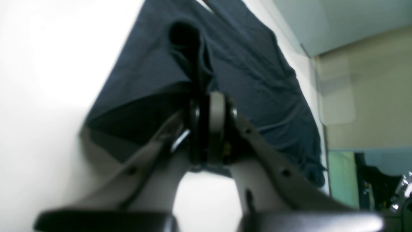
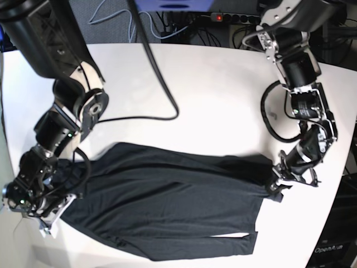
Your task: Fold the T-shirt properly
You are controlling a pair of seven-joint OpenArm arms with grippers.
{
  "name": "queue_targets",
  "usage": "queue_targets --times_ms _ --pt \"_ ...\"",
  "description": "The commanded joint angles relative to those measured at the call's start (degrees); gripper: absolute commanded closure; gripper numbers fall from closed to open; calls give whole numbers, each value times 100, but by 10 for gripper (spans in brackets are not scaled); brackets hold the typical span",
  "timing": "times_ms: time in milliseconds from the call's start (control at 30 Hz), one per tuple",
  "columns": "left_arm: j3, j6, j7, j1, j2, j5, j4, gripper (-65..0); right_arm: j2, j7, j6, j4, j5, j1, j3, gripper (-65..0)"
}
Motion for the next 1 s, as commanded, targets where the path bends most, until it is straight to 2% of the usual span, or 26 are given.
queue_targets --times_ms 0,167,467,800,967 --pt "11 -81 -108 -229 -40 -126 104 -23 51 227 -27 69 37 218 -134 -42" --pt "38 -81 -108 -335 -102 -90 95 -23 42 394 -27 69 37 183 -512 -42" --pt "38 -98 -179 -352 -128 -99 -424 -25 42 552 -27 69 37 -45 -521 -42" --pt "29 -116 -187 -352 -137 -99 -459 -25 51 561 -27 69 37 -608 -504 -42" --pt "47 -107 -416 -352 -137 -99 -468 -25 51 561 -27 87 37 -801 -504 -42"
